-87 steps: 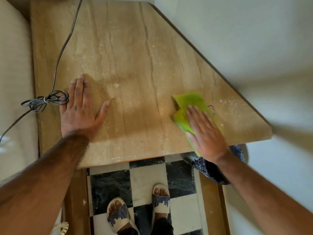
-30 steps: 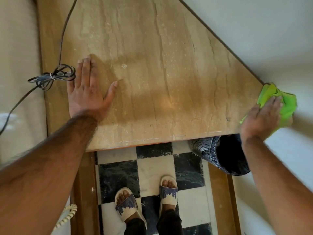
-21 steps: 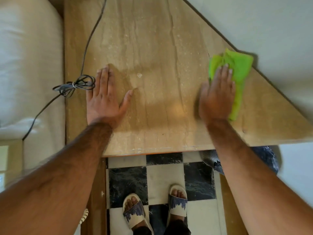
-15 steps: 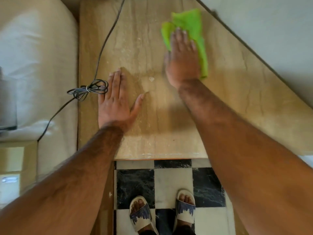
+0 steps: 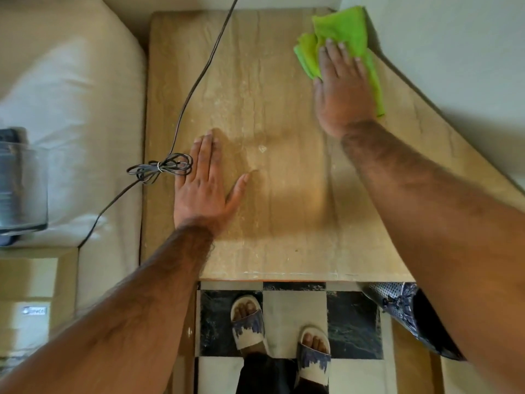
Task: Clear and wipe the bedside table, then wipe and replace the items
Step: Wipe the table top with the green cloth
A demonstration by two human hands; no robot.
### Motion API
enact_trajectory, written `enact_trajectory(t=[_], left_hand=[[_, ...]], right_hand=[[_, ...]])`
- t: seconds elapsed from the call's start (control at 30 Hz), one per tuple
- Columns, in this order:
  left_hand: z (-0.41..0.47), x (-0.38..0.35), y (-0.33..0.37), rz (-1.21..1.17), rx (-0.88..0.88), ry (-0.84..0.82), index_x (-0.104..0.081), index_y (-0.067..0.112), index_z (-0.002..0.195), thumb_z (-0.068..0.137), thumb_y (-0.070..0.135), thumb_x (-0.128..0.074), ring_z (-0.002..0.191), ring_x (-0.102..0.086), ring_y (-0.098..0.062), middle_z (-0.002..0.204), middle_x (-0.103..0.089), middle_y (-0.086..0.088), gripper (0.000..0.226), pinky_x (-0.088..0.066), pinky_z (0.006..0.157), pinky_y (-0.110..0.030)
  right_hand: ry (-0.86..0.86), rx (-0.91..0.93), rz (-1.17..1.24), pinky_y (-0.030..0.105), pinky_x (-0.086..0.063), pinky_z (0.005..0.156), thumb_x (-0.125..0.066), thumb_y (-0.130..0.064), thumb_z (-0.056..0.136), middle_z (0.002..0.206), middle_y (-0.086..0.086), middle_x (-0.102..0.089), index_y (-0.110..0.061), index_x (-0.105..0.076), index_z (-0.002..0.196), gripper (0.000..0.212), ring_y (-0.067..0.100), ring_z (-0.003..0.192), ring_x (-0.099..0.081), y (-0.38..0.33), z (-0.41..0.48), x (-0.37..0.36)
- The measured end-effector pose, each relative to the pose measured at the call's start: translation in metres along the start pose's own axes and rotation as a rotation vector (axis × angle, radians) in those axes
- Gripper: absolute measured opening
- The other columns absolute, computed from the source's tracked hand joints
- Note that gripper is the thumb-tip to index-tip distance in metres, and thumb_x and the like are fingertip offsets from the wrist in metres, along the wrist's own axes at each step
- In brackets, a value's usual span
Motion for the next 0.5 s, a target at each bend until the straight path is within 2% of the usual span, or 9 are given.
enact_trajectory(t=[0.2,0.3,0.5], left_hand=[[0.0,0.004,0.002,-0.018,-0.003,-0.002,0.001,0.013,0.169,0.104,0.072,-0.015,0.165,0.001,-0.018,0.178,0.0,-0.001,0.089,-0.006,0.134,-0.046],[0.0,0.004,0.002,-0.034,0.0,0.0,0.001,0.014,0.169,0.105,0.071,-0.018,0.165,0.0,-0.018,0.178,-0.001,-0.002,0.089,-0.006,0.133,-0.046],[0.001,-0.002,0.001,-0.037,-0.004,0.032,0.0,0.014,0.169,0.104,0.073,-0.014,0.164,-0.001,-0.018,0.178,-0.001,0.0,0.089,-0.008,0.133,-0.049]], right_hand=[[-0.004,-0.117,0.015,0.049,-0.013,0.135,-0.035,-0.028,0.113,0.178,0.009,-0.019,-0.008,-0.024,0.168,0.06,0.027,0.166,-0.016,0.033,-0.108,0.003],[-0.011,-0.181,0.023,0.051,-0.012,0.136,-0.027,-0.033,0.113,0.179,0.008,-0.014,-0.009,-0.02,0.169,0.061,0.025,0.167,-0.011,0.036,-0.169,-0.004],[0.047,-0.218,-0.005,0.049,-0.014,0.135,-0.025,-0.035,0.113,0.179,0.007,-0.016,-0.009,-0.022,0.169,0.061,0.024,0.167,-0.012,0.038,-0.189,-0.015]])
Point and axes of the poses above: each hand's wrist, its own z-axis towards the middle knuckle, its own x-axis out of the back of the hand, y = z × x, the point moved 2 cm from there along z, towards the middle knuckle
